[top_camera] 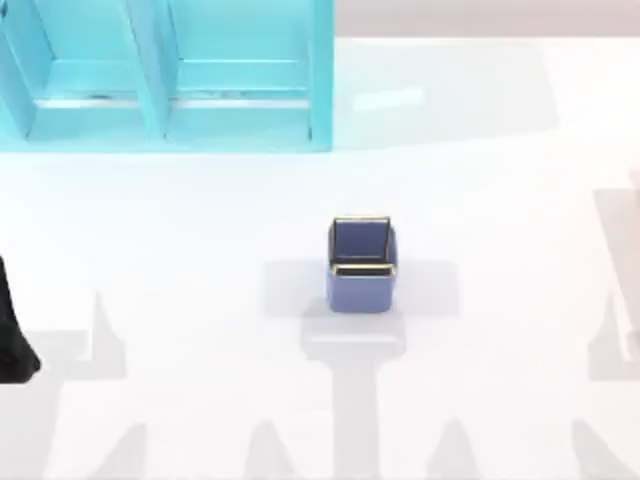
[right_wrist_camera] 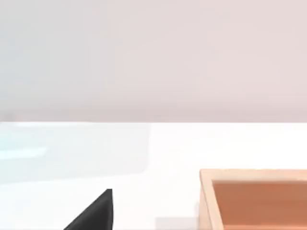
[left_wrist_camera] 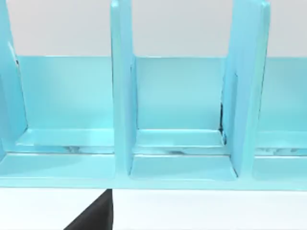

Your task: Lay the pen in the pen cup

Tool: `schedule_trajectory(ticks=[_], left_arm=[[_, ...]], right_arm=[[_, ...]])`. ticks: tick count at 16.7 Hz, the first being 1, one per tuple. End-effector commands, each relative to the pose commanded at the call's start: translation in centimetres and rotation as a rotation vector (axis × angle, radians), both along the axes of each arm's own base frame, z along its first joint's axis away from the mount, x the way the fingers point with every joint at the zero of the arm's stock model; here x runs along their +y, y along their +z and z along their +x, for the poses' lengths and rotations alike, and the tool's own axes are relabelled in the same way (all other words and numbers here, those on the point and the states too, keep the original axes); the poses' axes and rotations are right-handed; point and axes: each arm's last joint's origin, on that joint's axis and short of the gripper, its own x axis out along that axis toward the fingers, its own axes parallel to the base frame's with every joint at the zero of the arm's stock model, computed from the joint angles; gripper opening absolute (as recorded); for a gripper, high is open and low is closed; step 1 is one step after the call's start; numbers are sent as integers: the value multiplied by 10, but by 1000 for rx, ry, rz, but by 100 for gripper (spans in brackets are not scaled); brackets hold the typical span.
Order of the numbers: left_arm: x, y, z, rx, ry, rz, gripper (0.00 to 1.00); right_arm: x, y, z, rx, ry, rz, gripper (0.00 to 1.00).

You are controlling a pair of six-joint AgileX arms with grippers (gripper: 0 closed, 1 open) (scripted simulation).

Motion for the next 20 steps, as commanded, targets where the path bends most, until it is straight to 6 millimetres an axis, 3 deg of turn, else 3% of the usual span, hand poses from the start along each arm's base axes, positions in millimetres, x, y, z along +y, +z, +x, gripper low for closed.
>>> schedule_trajectory(ticks=[4,8,11,15,20], left_arm=[[2,6,0,16,10,-8,100],[11,35,7,130,49,-61,100],[26,60,27,300,88,-151,100],[64,74,77,596,155,-365,100],[143,48,141,903,259,-729,100]], right_arm=[[0,0,0,0,0,0,100],[0,0,0,0,0,0,100],[0,0,0,0,0,0,100],[0,0,0,0,0,0,100],[0,0,0,0,0,0,100]])
